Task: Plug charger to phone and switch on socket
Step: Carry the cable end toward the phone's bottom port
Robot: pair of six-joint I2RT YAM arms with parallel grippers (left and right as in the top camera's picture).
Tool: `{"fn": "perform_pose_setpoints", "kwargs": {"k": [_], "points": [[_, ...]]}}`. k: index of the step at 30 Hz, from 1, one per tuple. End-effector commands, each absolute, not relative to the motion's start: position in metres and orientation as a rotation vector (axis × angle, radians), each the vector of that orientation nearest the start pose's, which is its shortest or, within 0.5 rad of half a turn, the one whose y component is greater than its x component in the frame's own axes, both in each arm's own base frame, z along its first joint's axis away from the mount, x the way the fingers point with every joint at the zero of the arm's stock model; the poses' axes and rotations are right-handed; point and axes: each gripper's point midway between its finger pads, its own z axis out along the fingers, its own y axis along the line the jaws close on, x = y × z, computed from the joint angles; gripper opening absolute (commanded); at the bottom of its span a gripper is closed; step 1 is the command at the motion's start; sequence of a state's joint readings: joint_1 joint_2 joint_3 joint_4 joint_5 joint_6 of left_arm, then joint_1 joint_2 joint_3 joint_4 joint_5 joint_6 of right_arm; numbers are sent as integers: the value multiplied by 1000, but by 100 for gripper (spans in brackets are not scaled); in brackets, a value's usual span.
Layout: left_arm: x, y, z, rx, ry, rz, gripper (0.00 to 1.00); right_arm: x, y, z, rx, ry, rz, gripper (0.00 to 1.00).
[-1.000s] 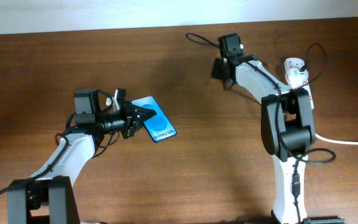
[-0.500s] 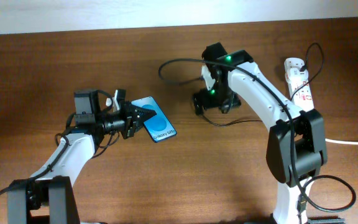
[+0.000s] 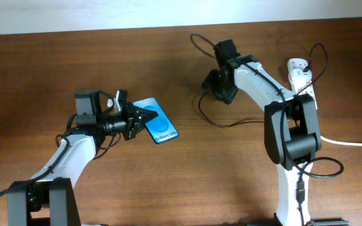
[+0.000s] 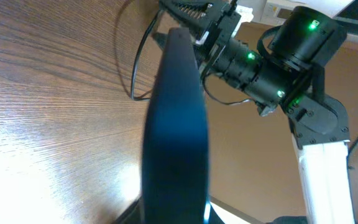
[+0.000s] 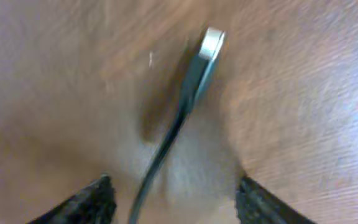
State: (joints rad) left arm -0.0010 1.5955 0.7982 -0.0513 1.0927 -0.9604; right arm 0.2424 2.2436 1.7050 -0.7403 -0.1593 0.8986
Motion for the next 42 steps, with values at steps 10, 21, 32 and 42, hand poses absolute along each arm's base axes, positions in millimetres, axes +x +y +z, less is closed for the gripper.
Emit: {"fn": "perform_pose_setpoints", "kwargs": {"k": [10,21,32,42], "points": [[341,-157,138,-563,2414,-1784,0,465,157,-43,1099,2883,550,38],[341,-157,138,-563,2414,-1784,0,475,141,-52,1113,2836,469,33],[337,-161,150,-424,2375,-1844,0,490,150,4,528,2856,605,4],[334,-172,220,222,2044,-1930,0,262,187,302,-814,2413,1197,4]]}}
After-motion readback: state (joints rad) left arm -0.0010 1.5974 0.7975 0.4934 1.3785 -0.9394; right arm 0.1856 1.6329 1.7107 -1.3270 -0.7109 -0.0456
